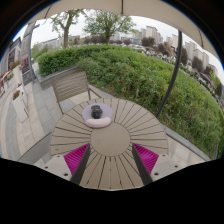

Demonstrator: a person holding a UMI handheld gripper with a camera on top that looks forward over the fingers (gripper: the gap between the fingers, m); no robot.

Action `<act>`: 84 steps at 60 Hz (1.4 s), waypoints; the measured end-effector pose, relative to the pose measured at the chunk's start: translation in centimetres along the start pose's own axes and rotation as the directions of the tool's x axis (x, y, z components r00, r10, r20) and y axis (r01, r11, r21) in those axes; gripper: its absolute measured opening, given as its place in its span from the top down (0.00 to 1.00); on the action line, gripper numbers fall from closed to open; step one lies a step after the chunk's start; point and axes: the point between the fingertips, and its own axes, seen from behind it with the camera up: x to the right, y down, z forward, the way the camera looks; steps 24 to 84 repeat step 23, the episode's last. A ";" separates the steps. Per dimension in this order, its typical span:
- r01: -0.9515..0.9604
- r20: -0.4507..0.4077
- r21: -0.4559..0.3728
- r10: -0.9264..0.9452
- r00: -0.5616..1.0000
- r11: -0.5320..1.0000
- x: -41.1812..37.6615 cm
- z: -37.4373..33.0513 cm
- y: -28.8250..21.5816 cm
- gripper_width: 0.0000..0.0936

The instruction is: Arrange mouse

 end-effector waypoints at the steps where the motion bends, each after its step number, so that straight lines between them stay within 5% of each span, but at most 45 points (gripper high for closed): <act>1: -0.004 -0.002 0.004 0.004 1.000 1.000 0.3 -0.3 0.3 0.09; 23: 0.012 0.006 0.054 -0.012 1.000 0.998 3.7 -5.8 3.6 0.09; 84: 0.012 0.006 0.054 -0.012 1.000 0.998 3.7 -5.8 3.6 0.09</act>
